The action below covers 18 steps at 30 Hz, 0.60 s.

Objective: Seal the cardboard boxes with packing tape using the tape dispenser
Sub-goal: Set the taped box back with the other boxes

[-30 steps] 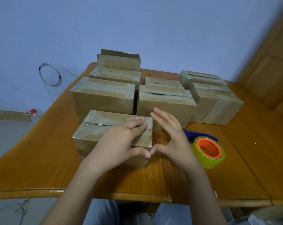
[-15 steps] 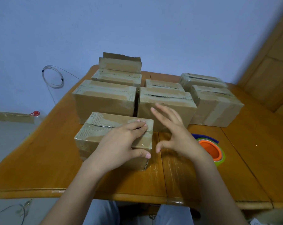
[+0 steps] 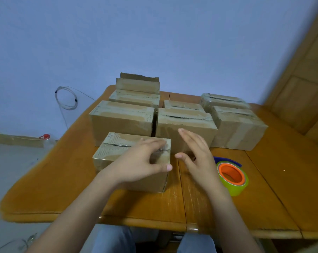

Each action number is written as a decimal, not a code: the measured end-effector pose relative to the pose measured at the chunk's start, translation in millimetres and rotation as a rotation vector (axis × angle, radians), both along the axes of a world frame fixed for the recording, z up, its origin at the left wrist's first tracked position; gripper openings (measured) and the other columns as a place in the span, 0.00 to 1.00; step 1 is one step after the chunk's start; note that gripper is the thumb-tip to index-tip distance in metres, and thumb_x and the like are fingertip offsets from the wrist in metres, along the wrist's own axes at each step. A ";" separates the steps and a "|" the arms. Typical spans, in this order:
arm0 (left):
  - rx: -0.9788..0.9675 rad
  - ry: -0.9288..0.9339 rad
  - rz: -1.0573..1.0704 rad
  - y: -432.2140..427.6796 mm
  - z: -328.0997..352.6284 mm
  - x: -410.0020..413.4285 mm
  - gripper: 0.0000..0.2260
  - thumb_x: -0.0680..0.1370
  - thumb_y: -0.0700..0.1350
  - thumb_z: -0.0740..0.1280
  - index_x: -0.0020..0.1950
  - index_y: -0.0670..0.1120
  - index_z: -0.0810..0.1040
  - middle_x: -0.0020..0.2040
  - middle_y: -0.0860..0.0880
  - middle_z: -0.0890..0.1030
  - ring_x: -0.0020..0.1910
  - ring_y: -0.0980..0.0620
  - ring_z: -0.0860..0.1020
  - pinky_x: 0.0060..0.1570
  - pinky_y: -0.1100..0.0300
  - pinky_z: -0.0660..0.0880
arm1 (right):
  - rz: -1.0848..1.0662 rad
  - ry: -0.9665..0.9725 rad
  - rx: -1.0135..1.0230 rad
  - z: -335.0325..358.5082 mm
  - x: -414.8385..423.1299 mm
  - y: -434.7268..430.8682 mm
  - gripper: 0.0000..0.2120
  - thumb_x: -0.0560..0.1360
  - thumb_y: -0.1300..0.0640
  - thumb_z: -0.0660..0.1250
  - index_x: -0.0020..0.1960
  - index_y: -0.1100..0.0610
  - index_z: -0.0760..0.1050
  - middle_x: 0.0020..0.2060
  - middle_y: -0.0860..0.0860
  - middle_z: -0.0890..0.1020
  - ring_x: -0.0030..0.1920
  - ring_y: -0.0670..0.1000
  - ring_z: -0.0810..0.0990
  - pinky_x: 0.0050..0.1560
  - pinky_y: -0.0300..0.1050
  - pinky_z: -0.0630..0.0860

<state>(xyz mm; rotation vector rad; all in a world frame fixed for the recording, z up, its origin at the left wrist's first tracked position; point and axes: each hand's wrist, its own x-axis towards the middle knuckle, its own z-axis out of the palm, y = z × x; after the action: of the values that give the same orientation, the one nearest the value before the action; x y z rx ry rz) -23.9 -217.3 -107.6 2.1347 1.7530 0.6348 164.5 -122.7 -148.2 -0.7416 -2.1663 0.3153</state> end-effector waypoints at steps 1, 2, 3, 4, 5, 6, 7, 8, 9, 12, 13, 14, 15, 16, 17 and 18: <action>-0.040 -0.133 -0.030 1.0 2.4 -5.6 0.41 0.70 0.71 0.64 0.77 0.50 0.62 0.75 0.55 0.64 0.73 0.58 0.62 0.69 0.66 0.61 | 0.029 -0.004 -0.019 3.4 -3.4 -6.0 0.28 0.76 0.35 0.56 0.72 0.47 0.64 0.69 0.42 0.67 0.71 0.44 0.63 0.67 0.28 0.56; -0.071 -0.241 -0.062 1.9 5.9 -11.6 0.43 0.68 0.73 0.63 0.76 0.51 0.63 0.75 0.55 0.65 0.72 0.60 0.64 0.67 0.67 0.62 | 0.059 -0.023 -0.036 7.6 -7.3 -11.3 0.28 0.76 0.34 0.54 0.72 0.46 0.65 0.70 0.42 0.67 0.71 0.43 0.61 0.66 0.27 0.55; -0.095 -0.309 -0.084 2.7 9.1 -18.5 0.43 0.67 0.74 0.63 0.76 0.52 0.64 0.74 0.57 0.66 0.71 0.61 0.65 0.68 0.66 0.63 | 0.085 -0.062 -0.053 12.5 -11.6 -15.3 0.29 0.76 0.33 0.53 0.71 0.46 0.66 0.71 0.43 0.66 0.72 0.42 0.60 0.67 0.28 0.54; -0.113 -0.340 -0.096 3.3 12.7 -26.0 0.42 0.66 0.74 0.62 0.75 0.54 0.65 0.74 0.58 0.66 0.72 0.62 0.64 0.70 0.63 0.62 | 0.098 -0.123 -0.073 18.2 -16.0 -18.3 0.30 0.75 0.33 0.53 0.72 0.47 0.66 0.72 0.43 0.65 0.72 0.42 0.58 0.68 0.31 0.54; -0.118 -0.332 -0.096 3.6 16.4 -34.2 0.40 0.66 0.73 0.62 0.74 0.56 0.65 0.75 0.59 0.65 0.73 0.62 0.61 0.72 0.59 0.60 | 0.096 -0.201 -0.094 25.3 -20.0 -20.6 0.32 0.74 0.32 0.54 0.73 0.47 0.64 0.73 0.43 0.63 0.73 0.41 0.55 0.70 0.36 0.55; -0.117 -0.289 -0.087 4.4 20.0 -43.2 0.39 0.66 0.73 0.62 0.74 0.58 0.65 0.75 0.60 0.63 0.74 0.63 0.58 0.74 0.56 0.57 | 0.087 -0.291 -0.111 31.6 -23.5 -21.5 0.33 0.74 0.32 0.54 0.75 0.47 0.61 0.74 0.44 0.61 0.73 0.42 0.53 0.71 0.41 0.56; -0.121 -0.217 -0.078 4.9 23.1 -52.2 0.39 0.65 0.74 0.62 0.73 0.60 0.64 0.76 0.61 0.60 0.75 0.63 0.55 0.75 0.54 0.54 | 0.080 -0.385 -0.128 37.8 -27.3 -22.2 0.34 0.74 0.32 0.55 0.76 0.47 0.58 0.75 0.44 0.58 0.74 0.43 0.50 0.72 0.45 0.56; -0.147 -0.116 -0.074 5.3 25.6 -60.7 0.42 0.63 0.76 0.61 0.74 0.61 0.62 0.77 0.61 0.57 0.76 0.63 0.51 0.75 0.53 0.51 | 0.076 -0.479 -0.143 43.3 -31.7 -23.0 0.36 0.75 0.32 0.56 0.77 0.46 0.55 0.76 0.45 0.55 0.75 0.44 0.48 0.73 0.49 0.55; -0.194 0.007 -0.076 6.4 27.1 -68.5 0.47 0.61 0.79 0.60 0.75 0.60 0.59 0.78 0.60 0.54 0.76 0.62 0.48 0.75 0.52 0.49 | 0.075 -0.565 -0.150 47.8 -36.4 -23.3 0.37 0.74 0.31 0.56 0.77 0.46 0.52 0.77 0.46 0.52 0.76 0.46 0.46 0.74 0.51 0.54; -0.306 0.364 -0.106 9.1 25.0 -80.5 0.59 0.55 0.84 0.53 0.79 0.55 0.47 0.79 0.55 0.47 0.77 0.56 0.44 0.75 0.50 0.43 | 0.085 -0.761 -0.155 51.6 -51.9 -22.9 0.41 0.72 0.28 0.56 0.77 0.42 0.44 0.78 0.48 0.46 0.77 0.52 0.42 0.74 0.55 0.48; -0.297 0.446 -0.112 10.2 21.5 -81.8 0.60 0.54 0.85 0.51 0.79 0.54 0.45 0.80 0.53 0.46 0.78 0.54 0.45 0.75 0.50 0.42 | 0.085 -0.803 -0.155 49.4 -55.9 -22.8 0.42 0.71 0.28 0.57 0.77 0.41 0.42 0.78 0.49 0.44 0.77 0.53 0.42 0.74 0.55 0.46; -0.274 0.503 -0.108 10.4 18.5 -81.8 0.61 0.54 0.85 0.50 0.79 0.53 0.43 0.80 0.52 0.46 0.78 0.53 0.46 0.74 0.50 0.42 | 0.081 -0.826 -0.155 46.7 -58.6 -23.5 0.43 0.71 0.29 0.59 0.77 0.41 0.41 0.78 0.50 0.44 0.77 0.55 0.42 0.74 0.56 0.46; -0.245 0.540 -0.100 9.7 15.4 -81.5 0.61 0.54 0.85 0.48 0.79 0.52 0.43 0.80 0.51 0.46 0.78 0.52 0.47 0.74 0.51 0.43 | 0.071 -0.828 -0.157 44.5 -59.9 -24.9 0.44 0.71 0.29 0.60 0.77 0.41 0.40 0.78 0.50 0.44 0.76 0.56 0.42 0.74 0.57 0.48; -0.215 0.566 -0.093 8.2 13.7 -80.5 0.61 0.54 0.85 0.47 0.79 0.52 0.43 0.80 0.50 0.48 0.78 0.51 0.49 0.75 0.52 0.44 | 0.064 -0.819 -0.159 42.6 -59.9 -25.9 0.44 0.71 0.30 0.60 0.77 0.41 0.40 0.78 0.50 0.44 0.76 0.56 0.43 0.73 0.57 0.50; -0.188 0.583 -0.087 6.2 12.5 -78.8 0.61 0.54 0.85 0.45 0.79 0.51 0.44 0.80 0.49 0.49 0.77 0.50 0.51 0.75 0.52 0.46 | 0.063 -0.815 -0.158 41.9 -59.0 -27.2 0.44 0.72 0.31 0.61 0.77 0.41 0.40 0.78 0.51 0.45 0.76 0.56 0.43 0.73 0.57 0.52; -0.173 0.599 -0.084 4.1 12.9 -76.8 0.61 0.54 0.85 0.44 0.79 0.51 0.45 0.80 0.49 0.51 0.77 0.50 0.52 0.75 0.53 0.48 | 0.069 -0.820 -0.156 42.2 -57.5 -28.2 0.44 0.72 0.31 0.61 0.77 0.42 0.40 0.78 0.51 0.46 0.76 0.56 0.44 0.72 0.57 0.54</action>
<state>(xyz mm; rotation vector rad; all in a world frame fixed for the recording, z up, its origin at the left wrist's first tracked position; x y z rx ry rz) -100.7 -213.2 -94.7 2.4085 1.8846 -0.2057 107.1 -150.9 -106.0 -1.0042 -2.9660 0.2382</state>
